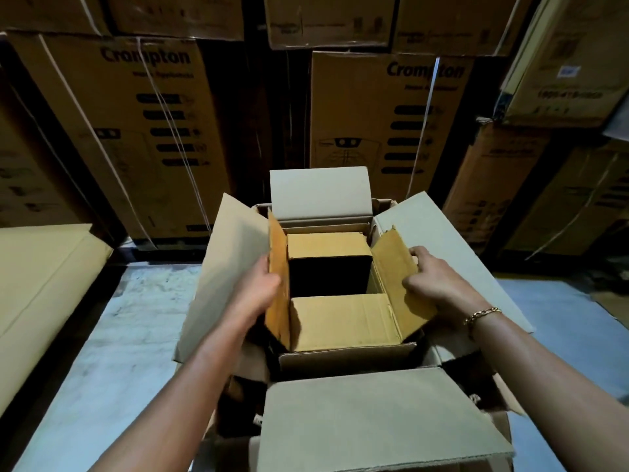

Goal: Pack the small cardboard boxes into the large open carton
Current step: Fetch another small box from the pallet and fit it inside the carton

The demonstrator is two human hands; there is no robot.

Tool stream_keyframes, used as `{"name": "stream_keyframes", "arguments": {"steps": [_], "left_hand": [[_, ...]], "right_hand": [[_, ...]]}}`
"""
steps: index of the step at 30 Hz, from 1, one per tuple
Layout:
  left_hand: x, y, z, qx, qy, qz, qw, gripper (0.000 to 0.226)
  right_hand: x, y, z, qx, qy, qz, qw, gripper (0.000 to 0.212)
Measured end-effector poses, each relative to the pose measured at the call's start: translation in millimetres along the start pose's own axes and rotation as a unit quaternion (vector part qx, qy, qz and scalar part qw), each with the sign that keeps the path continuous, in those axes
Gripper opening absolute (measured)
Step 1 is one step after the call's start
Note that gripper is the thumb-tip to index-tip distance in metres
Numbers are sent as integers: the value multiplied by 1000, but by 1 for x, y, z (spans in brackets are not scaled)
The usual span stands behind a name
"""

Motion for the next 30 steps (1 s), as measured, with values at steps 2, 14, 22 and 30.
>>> {"name": "stream_keyframes", "arguments": {"steps": [2, 14, 22, 30], "left_hand": [[2, 6, -10, -64, 42, 29, 997, 45], [-14, -6, -34, 360, -92, 159, 915, 63], [-12, -13, -35, 537, -165, 147, 814, 52], [-11, -32, -5, 437, -170, 8, 883, 54]], "right_hand": [[1, -5, 2, -14, 21, 13, 1000, 67], [-8, -19, 8, -333, 107, 79, 933, 62], [0, -72, -15, -298, 146, -144, 932, 41], [-29, -24, -23, 35, 115, -319, 940, 60]]}}
Point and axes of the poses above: each hand's wrist, its own x-axis towards the middle knuckle, its own y-axis out of the back of the hand, z = x × y, the point moved 5 cm from there along x, towards the middle knuckle, and after that the axes turned 5 degrees about z, right-handed, at the moved point
